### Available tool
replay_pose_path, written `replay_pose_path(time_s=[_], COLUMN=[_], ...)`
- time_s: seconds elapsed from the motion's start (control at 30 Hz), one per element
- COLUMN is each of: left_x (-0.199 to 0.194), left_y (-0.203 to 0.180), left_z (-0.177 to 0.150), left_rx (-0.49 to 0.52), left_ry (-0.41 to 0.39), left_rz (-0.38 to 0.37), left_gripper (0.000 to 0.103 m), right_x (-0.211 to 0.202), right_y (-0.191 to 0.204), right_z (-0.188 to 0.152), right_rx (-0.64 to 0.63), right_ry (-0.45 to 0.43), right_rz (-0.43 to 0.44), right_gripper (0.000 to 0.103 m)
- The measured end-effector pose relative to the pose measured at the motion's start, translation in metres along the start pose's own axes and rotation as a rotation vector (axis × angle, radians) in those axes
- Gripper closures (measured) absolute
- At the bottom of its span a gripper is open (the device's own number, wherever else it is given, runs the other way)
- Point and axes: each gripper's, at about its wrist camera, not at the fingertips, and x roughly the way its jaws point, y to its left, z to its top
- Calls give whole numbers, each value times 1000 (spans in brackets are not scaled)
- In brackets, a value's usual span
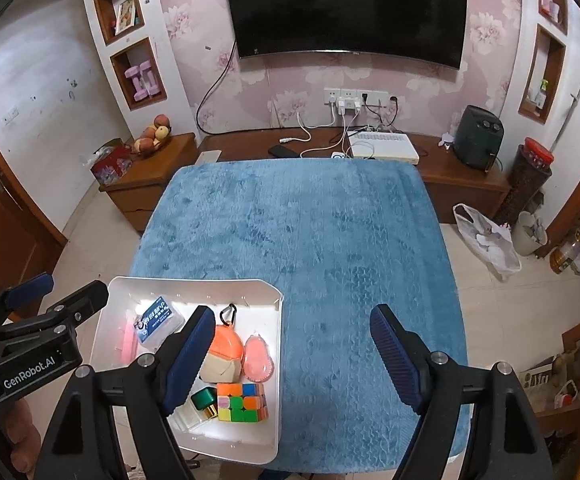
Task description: Organize rigid objects
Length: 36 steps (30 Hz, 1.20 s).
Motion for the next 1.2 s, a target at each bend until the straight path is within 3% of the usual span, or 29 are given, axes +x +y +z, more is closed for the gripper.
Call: replay_pose_path(time_s=[1.2], left_x=[2], left_y=[0], left_z=[0], left_rx=[-8], left_ry=[5], left_rz=[24], left_gripper=[16], right_x=[-2], right_y=[2], right_z=[0], right_rx=[17], right_ry=[-14], right_rz=[-7], right_gripper=[23])
